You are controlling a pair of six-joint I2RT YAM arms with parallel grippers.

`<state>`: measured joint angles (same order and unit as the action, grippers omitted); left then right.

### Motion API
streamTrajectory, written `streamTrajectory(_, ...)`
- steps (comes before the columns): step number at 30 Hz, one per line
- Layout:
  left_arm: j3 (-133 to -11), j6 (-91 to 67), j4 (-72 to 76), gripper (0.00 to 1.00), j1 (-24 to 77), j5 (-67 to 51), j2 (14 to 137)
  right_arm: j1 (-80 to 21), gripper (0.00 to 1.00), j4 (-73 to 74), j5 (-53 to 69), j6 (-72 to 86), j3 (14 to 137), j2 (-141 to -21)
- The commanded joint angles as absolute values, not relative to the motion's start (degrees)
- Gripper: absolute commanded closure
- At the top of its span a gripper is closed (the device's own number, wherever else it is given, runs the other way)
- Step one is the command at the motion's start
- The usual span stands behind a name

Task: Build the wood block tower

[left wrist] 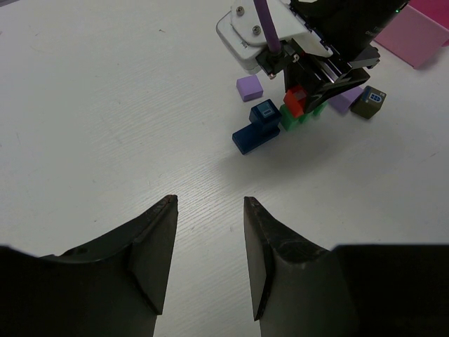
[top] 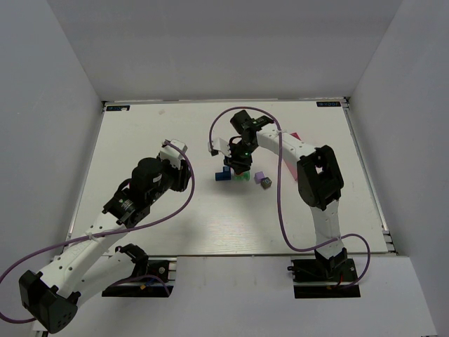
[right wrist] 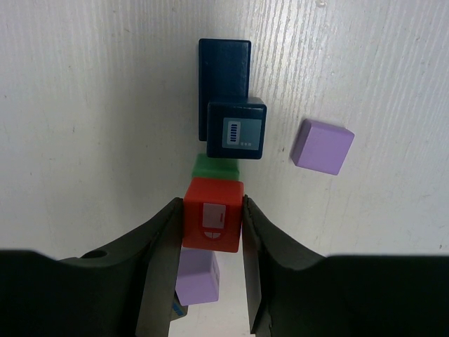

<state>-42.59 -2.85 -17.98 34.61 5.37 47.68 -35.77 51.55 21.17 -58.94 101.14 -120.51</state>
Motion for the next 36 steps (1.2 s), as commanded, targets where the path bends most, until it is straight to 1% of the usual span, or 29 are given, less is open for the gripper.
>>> streamTrajectory(1,-42.3,-3.2,-17.9,0.47,34.4,5.3,46.8,-36.3,0.79,52.2,22.1,-59.3,102.7,-120.8)
streamTrajectory(4,-42.3,-3.2,-17.9,0.47,34.4,5.3,46.8,-36.1,0.76,52.2,21.9,-59.3,102.5,-120.9)
streamTrajectory(6,-42.3,-3.2,-17.9,0.47,34.4,5.3,46.8,-36.0,0.76,51.8,21.7,-59.2,102.4,-120.9)
streamTrajectory(8,-42.3,-3.2,-17.9,0.47,34.4,5.3,46.8,-36.2,0.73,51.8,21.6,-59.2,102.3,-120.9)
streamTrajectory(22,-42.3,-3.2,-17.9,0.47,34.4,5.3,46.8,-36.5,0.61,50.8,21.0,-59.1,101.1,-120.9)
streamTrajectory(36,-42.3,-3.2,-17.9,0.47,34.4,5.3,46.8,-36.6,0.6,51.2,20.5,-59.2,100.5,-120.8)
